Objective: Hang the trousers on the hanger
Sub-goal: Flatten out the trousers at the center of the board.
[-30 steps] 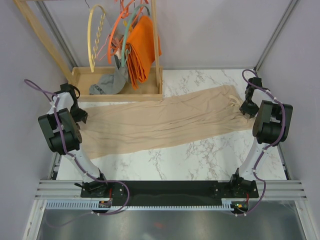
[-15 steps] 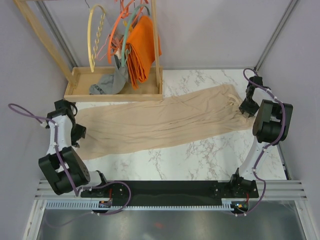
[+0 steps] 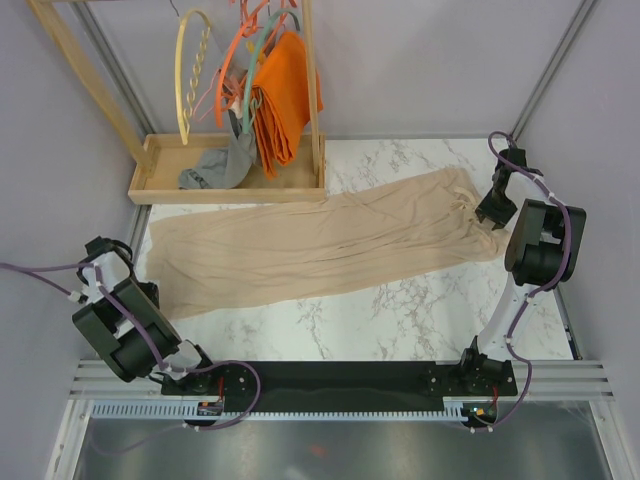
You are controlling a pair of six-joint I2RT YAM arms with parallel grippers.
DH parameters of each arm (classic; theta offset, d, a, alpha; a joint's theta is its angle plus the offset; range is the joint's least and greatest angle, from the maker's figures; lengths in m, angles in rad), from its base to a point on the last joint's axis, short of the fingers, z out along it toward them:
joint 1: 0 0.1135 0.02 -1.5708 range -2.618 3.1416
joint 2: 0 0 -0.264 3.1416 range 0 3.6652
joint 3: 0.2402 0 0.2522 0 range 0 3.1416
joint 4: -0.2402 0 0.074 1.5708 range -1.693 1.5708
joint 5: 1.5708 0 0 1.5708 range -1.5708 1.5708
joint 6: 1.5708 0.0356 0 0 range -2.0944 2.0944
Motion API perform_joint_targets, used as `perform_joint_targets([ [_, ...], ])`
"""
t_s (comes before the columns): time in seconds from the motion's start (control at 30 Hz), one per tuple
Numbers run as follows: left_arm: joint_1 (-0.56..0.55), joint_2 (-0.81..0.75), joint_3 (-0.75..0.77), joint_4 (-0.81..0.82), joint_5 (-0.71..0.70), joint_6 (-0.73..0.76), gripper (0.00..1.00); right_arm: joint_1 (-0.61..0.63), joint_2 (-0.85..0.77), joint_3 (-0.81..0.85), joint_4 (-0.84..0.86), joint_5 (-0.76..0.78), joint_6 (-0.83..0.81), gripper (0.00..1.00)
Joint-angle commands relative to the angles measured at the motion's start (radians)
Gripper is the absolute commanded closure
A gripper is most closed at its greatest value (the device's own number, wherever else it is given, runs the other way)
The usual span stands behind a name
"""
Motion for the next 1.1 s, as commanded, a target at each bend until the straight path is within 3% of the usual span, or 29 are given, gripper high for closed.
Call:
perform_joint_targets([
  [0.0,0.012,0.019,0.005,0.087,0.014,0.050,0.46,-0.002,-0.013,0.033,-0.006,-0.018,0.005,0.53],
  [0.3,0.012,0.056,-0.012,0.142,0.024,0.040,0.41,-0.002,-0.012,0.055,-0.003,-0.033,0.015,0.53],
  [1.07,0.012,0.010,-0.060,0.111,-0.025,-0.019,0.53,-0.039,-0.048,0.012,0.010,-0.061,0.030,0.53],
])
